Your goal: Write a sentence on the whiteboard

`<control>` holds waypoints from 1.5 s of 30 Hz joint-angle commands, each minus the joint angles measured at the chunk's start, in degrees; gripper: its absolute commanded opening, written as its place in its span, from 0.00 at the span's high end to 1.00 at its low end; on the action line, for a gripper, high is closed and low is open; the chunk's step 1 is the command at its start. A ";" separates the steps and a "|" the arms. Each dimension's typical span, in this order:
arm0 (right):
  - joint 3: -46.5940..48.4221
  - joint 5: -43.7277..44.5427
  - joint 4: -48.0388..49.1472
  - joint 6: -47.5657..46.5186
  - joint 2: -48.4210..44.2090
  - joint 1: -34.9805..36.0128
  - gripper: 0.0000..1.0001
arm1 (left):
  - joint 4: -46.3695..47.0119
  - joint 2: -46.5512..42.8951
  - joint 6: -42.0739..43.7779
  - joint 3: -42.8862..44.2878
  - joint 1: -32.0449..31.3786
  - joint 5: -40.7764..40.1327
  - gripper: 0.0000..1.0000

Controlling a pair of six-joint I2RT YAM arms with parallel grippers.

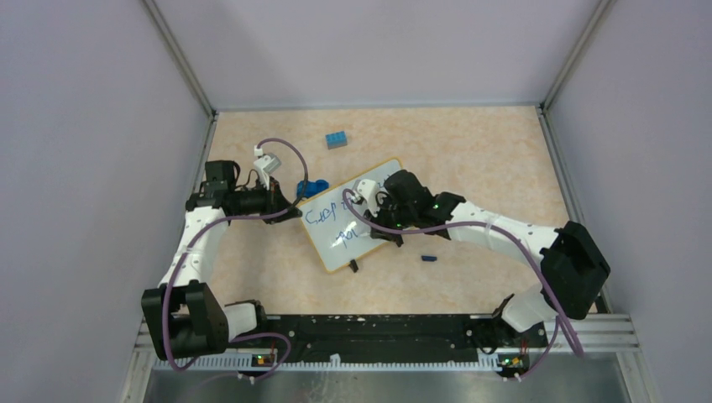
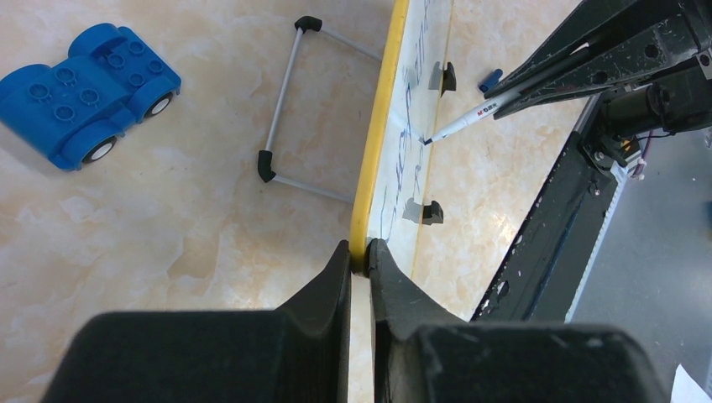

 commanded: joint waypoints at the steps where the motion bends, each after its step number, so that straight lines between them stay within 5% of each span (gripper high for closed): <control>1: 2.68 1.47 1.25 -0.68 -0.64 -1.53 1.00 | -0.25 0.51 2.10 -1.00 -0.44 -1.83 1.00; 27: -1.09 0.79 1.03 -1.18 -1.56 -2.81 1.00 | -0.04 0.46 2.15 -1.22 -0.39 -1.85 1.00; 45: 4.36 -0.51 -0.28 -1.18 -2.98 -5.36 1.00 | -0.03 0.31 1.92 -1.24 -0.44 -1.85 1.00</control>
